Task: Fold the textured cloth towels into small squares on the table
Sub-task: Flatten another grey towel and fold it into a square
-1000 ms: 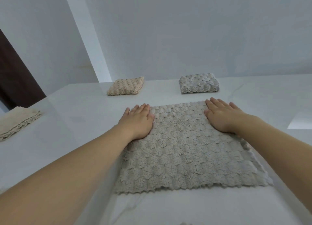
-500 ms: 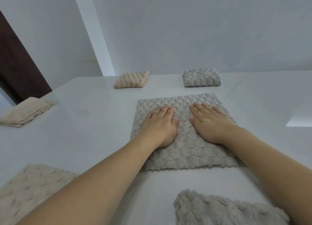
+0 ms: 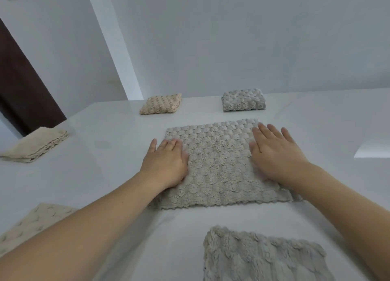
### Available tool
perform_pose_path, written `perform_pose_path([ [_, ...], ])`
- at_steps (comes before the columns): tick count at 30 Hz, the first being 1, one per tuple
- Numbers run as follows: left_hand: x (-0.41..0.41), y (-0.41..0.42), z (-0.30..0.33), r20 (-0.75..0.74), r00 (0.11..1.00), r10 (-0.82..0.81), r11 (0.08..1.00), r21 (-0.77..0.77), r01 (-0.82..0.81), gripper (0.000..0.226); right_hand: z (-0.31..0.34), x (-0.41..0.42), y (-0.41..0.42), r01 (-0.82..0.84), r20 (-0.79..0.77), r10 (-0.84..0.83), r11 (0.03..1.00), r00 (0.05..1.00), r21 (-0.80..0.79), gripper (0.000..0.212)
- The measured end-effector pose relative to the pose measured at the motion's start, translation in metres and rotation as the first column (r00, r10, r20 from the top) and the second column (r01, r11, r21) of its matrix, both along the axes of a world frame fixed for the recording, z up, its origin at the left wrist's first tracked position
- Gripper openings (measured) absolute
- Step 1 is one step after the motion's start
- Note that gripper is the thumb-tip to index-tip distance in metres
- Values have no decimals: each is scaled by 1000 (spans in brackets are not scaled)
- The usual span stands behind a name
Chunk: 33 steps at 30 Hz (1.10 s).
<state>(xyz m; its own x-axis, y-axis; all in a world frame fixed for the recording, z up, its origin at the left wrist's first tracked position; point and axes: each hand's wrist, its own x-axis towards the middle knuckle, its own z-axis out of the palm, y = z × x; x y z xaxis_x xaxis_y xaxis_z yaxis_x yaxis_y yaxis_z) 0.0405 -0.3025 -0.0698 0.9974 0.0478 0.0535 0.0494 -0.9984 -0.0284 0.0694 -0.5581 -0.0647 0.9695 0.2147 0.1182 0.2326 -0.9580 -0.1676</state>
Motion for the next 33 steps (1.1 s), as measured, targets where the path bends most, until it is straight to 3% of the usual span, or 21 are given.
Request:
perform_pose_path([
  [2,-11,-23,7,187,980,-74,997,16,72,50,5,-14,16,-70,-6,71,990,997,124,57],
  [4,-24,-48,3,232,962,-147,981,-92,172,48,-1,-26,29,-148,-27,151,984,988,97,57],
  [8,-34,-58,-18,-39,993,-113,980,-168,105,60,-16,-28,22,-206,-123,203,978,971,-11,58],
  [17,-45,-15,-14,-82,995,-51,986,-161,37,60,-15,-18,-1,-81,-178,71,995,981,-53,61],
  [27,-57,21,-9,-165,986,17,989,-140,-40,59,-17,-19,0,-77,-185,70,997,980,-29,62],
  [29,-52,22,-1,-127,992,1,992,-122,-17,59,-15,-17,1,-68,-178,58,997,982,-48,62],
  [33,-19,16,25,89,996,23,960,-281,3,56,5,-1,10,-133,-139,132,991,981,5,57],
])
